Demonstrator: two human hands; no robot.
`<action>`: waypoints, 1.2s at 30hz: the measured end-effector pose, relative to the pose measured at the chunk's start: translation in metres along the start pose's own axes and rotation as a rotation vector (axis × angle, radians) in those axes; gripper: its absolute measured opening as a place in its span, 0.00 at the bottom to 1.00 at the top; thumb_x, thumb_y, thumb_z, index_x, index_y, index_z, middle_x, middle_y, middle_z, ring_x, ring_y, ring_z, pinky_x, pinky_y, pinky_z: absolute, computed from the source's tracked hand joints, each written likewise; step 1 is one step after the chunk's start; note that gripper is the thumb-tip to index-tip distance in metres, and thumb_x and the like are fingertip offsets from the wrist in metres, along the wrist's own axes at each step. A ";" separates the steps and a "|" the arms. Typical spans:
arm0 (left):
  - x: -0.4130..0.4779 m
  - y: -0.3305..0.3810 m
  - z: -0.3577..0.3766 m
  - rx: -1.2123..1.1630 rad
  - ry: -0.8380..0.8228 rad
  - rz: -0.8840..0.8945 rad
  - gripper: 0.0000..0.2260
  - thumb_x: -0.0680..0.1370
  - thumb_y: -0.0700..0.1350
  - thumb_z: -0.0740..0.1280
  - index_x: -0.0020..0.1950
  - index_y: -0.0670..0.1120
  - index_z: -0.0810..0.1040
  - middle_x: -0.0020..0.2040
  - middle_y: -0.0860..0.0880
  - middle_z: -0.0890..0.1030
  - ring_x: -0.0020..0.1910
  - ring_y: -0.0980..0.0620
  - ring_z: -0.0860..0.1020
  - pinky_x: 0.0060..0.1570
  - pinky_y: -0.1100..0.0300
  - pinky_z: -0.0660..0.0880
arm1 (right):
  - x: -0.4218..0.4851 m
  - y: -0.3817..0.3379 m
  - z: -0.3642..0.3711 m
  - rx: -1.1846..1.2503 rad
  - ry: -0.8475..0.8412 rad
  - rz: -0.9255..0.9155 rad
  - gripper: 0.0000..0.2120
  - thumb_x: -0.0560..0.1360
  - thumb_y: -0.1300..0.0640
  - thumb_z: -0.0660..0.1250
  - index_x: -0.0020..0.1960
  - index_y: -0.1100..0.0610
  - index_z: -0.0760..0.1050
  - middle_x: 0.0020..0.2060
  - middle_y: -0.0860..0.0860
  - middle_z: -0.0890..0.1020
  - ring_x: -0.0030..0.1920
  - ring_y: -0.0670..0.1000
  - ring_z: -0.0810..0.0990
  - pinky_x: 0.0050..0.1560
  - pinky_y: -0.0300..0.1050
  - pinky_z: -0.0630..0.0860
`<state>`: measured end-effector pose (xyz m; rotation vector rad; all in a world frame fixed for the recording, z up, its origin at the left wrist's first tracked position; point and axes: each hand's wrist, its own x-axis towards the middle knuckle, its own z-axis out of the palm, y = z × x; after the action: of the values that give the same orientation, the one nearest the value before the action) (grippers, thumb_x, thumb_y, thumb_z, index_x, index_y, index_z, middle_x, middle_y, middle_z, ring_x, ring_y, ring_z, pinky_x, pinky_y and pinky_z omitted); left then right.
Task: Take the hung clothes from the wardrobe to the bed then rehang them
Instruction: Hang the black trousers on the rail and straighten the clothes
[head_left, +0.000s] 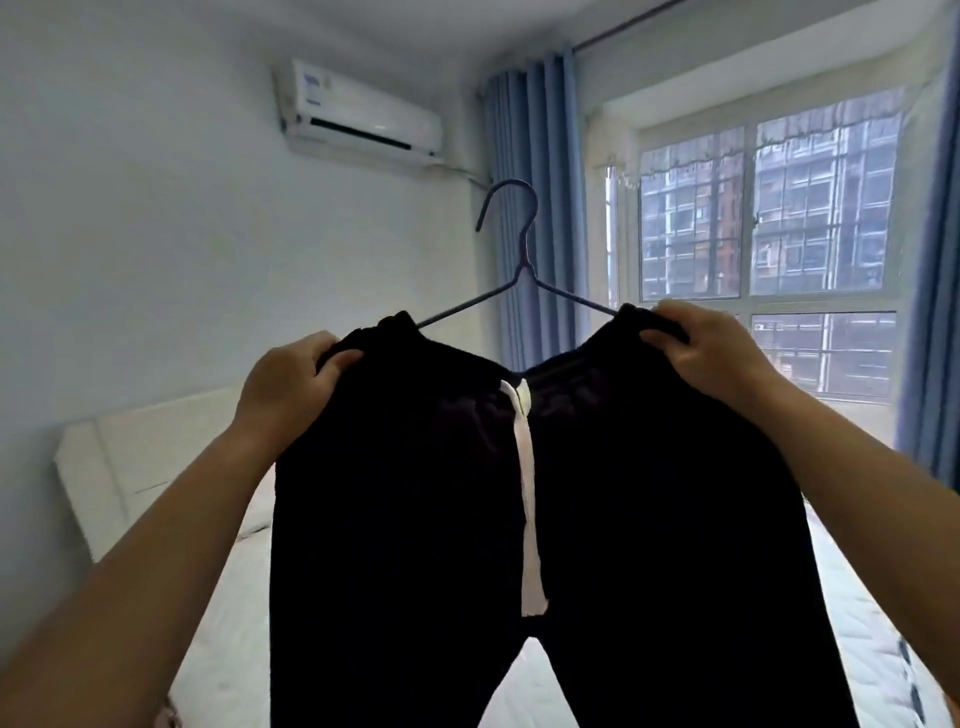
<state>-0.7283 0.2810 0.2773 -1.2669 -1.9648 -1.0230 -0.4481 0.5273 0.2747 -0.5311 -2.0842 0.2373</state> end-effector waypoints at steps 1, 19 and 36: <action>0.000 -0.009 -0.010 0.014 -0.002 -0.021 0.11 0.77 0.48 0.63 0.44 0.41 0.77 0.35 0.42 0.78 0.38 0.41 0.75 0.38 0.54 0.67 | 0.004 -0.003 0.002 0.023 0.008 0.002 0.03 0.75 0.59 0.65 0.42 0.55 0.74 0.35 0.55 0.78 0.39 0.57 0.76 0.42 0.46 0.69; -0.008 -0.037 -0.105 0.156 0.082 0.035 0.06 0.77 0.46 0.62 0.40 0.49 0.72 0.30 0.53 0.75 0.32 0.54 0.73 0.35 0.63 0.67 | 0.042 -0.096 0.052 0.253 0.056 -0.250 0.05 0.74 0.60 0.66 0.41 0.52 0.72 0.30 0.44 0.74 0.33 0.47 0.73 0.36 0.34 0.67; -0.058 -0.048 -0.167 0.265 0.311 -0.234 0.11 0.76 0.50 0.64 0.42 0.43 0.78 0.32 0.45 0.76 0.39 0.41 0.75 0.39 0.56 0.66 | 0.051 -0.120 0.079 0.265 -0.262 -0.267 0.10 0.75 0.51 0.64 0.35 0.49 0.71 0.31 0.47 0.75 0.35 0.48 0.74 0.37 0.39 0.70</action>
<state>-0.7401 0.1009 0.3071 -0.7022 -1.9530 -0.9631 -0.5717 0.4468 0.3146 -0.0616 -2.3020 0.4371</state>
